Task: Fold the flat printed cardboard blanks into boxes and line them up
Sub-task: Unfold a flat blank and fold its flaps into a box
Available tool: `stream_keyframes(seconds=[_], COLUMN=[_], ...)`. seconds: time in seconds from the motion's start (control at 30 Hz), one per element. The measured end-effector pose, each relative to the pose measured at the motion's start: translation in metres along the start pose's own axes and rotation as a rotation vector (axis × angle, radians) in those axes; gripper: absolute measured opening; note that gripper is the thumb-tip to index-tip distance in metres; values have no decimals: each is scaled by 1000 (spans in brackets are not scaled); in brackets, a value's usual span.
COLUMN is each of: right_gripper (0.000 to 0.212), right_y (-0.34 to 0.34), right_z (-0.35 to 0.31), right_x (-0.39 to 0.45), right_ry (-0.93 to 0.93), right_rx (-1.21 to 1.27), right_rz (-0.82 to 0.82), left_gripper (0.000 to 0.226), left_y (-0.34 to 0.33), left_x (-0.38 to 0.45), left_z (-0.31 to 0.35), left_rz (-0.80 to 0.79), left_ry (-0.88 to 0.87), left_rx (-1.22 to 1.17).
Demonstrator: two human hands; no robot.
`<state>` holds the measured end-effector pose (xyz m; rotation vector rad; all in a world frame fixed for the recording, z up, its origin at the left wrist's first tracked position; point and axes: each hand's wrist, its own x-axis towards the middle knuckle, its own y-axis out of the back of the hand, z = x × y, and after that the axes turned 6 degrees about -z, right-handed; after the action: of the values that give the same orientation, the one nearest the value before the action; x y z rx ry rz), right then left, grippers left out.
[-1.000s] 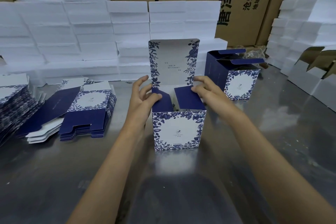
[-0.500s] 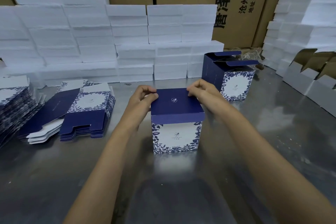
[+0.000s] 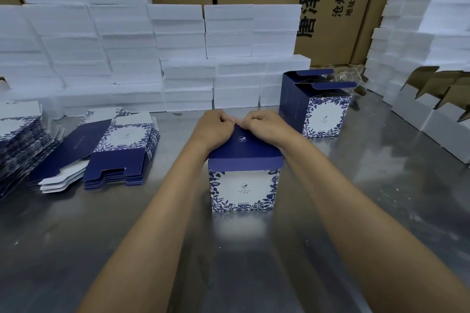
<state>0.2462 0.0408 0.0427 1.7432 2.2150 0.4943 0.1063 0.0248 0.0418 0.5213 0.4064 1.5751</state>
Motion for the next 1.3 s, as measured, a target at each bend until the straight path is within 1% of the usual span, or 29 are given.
stream_keyframes(seconds=[0.13,0.23,0.3,0.43,0.5,0.57,0.63,0.67,0.7,0.73,0.8,0.83,0.9,0.93,0.97,1.0,1.03,1.1,1.2,1.27,1.3], right_gripper=[13,25,23,23,33,40,32,25,21,20,18,17,15,12,12,17,22,25,26,27,27], right_y=[1,3,4,4,4,3,4,5,6,6,4,2,-2,-3,-2,0,2,2,3,4,4], right_z=[-1,1,-1,-1,1,-1,-4,-5,-5,-5,-1,2,12,18,23,27,29,29,27,29,29], right_x=[-8,-12,-13,-15,-15,-15,-17,-19,-23,-27,-40,-48,-63,-70,-76,-80,-83,-83,-83,-84,-84], right_ry=[-20,-61,-80,-75,-64,-56,-25,13,92,202,394,435,439,428,412,390,372,353,357,353,350], right_rx=[47,80,30,42,22,-103,-413,-586,-700,-732,-650,-596,-483,-368,-223,-99,-30,-10,-14,23,42], right_rz=[4,38,46,79,80,88,165,223,279,311,287,248,188,150,91,32,-8,-28,-42,-64,-65], left_gripper=[21,34,40,44,43,42,45,43,39,36,35,34,32,29,26,22,21,25,19,19,17], left_y=[0,0,-1,0,1,-1,-1,-1,-2,-2,-1,-2,-2,-3,-3,-3,-3,-2,-4,-4,-4], left_x=[-3,-3,-2,-3,-5,-5,-3,-2,-1,0,2,3,5,6,7,7,6,-1,-24,-44,-54], left_z=[-3,-5,-4,-7,-7,-7,-6,-5,-5,-3,0,2,5,6,5,4,2,-1,-9,-19,-24], left_rz=[43,76,78,113,127,123,115,109,106,112,143,158,188,209,232,241,229,139,-41,-108,-129], left_ry=[24,66,75,100,125,146,160,155,151,152,166,175,172,151,112,57,-7,-115,-145,-186,-227], left_rx=[-3,45,64,60,101,160,194,216,244,278,355,383,410,410,386,323,228,-10,-374,-521,-555])
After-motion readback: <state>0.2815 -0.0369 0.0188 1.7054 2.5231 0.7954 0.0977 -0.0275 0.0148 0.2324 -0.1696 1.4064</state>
